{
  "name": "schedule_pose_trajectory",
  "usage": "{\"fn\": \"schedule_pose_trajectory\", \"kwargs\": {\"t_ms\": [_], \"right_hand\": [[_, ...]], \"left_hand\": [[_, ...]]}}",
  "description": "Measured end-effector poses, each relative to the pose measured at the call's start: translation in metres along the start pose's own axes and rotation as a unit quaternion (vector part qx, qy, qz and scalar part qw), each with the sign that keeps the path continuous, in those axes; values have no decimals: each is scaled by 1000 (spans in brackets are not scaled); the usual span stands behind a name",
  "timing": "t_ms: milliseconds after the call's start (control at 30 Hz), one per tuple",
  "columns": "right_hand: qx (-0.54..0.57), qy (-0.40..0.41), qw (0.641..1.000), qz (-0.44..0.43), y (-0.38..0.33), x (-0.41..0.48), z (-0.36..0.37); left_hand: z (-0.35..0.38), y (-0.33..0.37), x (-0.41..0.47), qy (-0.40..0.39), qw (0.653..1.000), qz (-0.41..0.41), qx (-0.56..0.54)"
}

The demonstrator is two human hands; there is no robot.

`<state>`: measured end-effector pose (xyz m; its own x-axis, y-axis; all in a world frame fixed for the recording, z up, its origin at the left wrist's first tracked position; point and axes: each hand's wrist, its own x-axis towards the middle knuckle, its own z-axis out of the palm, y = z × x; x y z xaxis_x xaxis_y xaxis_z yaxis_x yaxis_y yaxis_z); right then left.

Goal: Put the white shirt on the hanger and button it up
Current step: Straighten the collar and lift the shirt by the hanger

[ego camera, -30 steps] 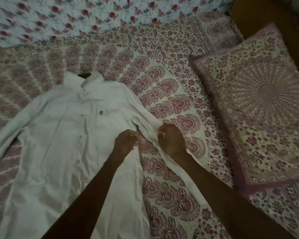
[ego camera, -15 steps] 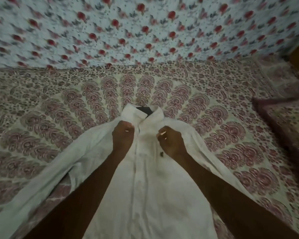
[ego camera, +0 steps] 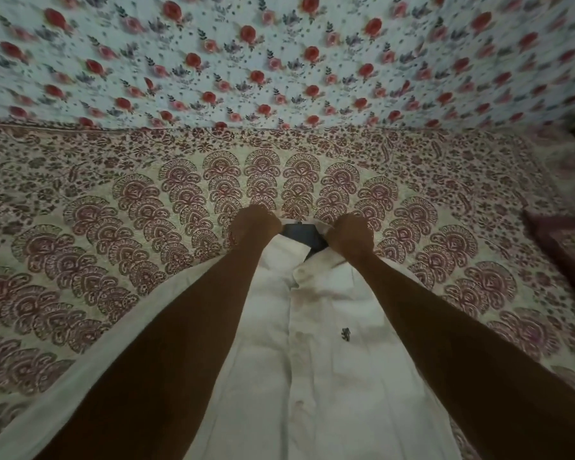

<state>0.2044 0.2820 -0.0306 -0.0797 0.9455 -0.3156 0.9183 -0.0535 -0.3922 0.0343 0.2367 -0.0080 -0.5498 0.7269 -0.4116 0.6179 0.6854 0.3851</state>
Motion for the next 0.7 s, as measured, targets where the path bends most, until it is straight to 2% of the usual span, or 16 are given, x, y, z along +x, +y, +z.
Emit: {"fn": "schedule_pose_trajectory", "kwargs": {"t_ms": [100, 200, 267, 333, 400, 433, 500, 633, 700], "right_hand": [[-34, 23, 999, -17, 2, 0, -3], [-36, -13, 999, -26, 6, -3, -4], [32, -38, 998, 28, 6, -3, -6], [173, -80, 973, 133, 5, 0, -7], [307, -133, 914, 230, 5, -2, -12], [341, -155, 889, 263, 8, -3, -15], [391, -182, 854, 290, 17, -5, -18], [441, -209, 814, 316, 30, -5, -20], [450, -212, 809, 314, 31, -7, -18]], "left_hand": [[-11, -12, 5, -50, 998, 32, 23], [-18, -21, 3, -43, 993, 79, 79], [-20, -25, 4, -73, 993, 78, 47], [-21, -25, 9, -148, 986, 26, -77], [-24, -21, 11, -228, 951, -80, -194], [-23, -22, 14, -250, 929, -130, -241], [-20, -29, 20, -291, 881, -178, -327], [-2, -54, 23, -308, 810, -232, -442], [7, -61, 22, -283, 793, -248, -479]]}}
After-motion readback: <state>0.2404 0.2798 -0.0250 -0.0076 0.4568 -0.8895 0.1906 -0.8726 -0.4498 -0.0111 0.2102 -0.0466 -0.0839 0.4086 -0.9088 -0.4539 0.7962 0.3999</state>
